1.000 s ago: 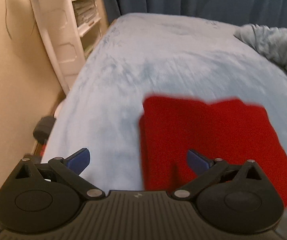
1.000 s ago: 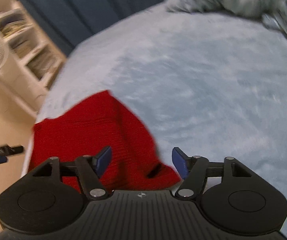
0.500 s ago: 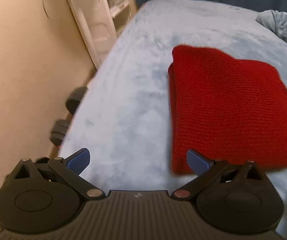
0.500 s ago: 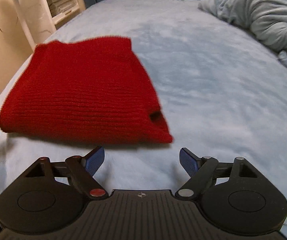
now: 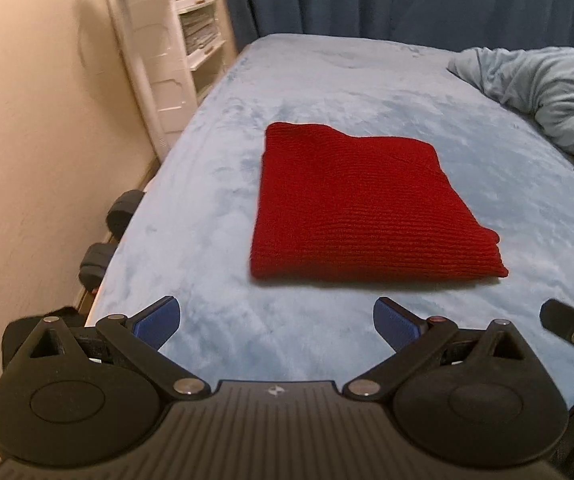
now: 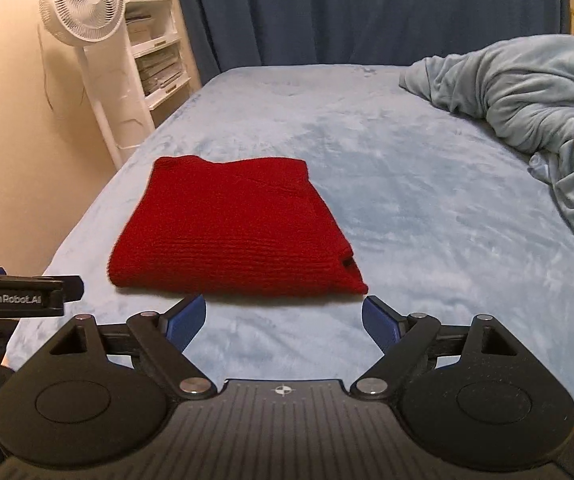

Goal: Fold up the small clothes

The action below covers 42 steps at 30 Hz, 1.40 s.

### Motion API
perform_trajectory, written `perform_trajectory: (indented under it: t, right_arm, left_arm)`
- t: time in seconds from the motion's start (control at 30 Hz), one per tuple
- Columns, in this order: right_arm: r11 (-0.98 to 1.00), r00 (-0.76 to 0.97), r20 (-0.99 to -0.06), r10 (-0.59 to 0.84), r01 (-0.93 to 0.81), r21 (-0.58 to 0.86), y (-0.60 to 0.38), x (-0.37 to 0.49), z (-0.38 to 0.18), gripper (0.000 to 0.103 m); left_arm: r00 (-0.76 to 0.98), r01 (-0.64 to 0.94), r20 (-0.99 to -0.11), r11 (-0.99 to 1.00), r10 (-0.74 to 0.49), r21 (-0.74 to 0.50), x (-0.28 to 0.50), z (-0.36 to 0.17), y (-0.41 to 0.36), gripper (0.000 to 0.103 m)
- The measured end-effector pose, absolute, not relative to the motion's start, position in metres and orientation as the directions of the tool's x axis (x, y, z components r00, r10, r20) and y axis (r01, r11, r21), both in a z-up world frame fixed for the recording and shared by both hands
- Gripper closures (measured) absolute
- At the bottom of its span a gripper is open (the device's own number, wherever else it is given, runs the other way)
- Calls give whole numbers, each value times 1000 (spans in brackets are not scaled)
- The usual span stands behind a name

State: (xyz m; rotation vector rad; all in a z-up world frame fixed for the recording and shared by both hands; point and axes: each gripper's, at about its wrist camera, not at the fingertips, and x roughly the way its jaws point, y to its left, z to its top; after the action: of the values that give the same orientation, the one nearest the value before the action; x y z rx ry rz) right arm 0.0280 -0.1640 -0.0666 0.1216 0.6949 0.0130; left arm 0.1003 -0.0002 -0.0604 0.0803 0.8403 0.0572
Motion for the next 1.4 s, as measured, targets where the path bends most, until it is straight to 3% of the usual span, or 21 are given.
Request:
perform_trajectory:
  t: [0.4,1.4]
  right_arm:
    - [998,791,-611,40,-8,54,-138,1,-56,16]
    - [999,771,-635,43,-13,51,-136,3,-62,14]
  left_arm:
    - [696,-50,-711,995,100,91,62,-44,11,0]
    - [687,-16,-721,994,87,105,57,-47,5,0]
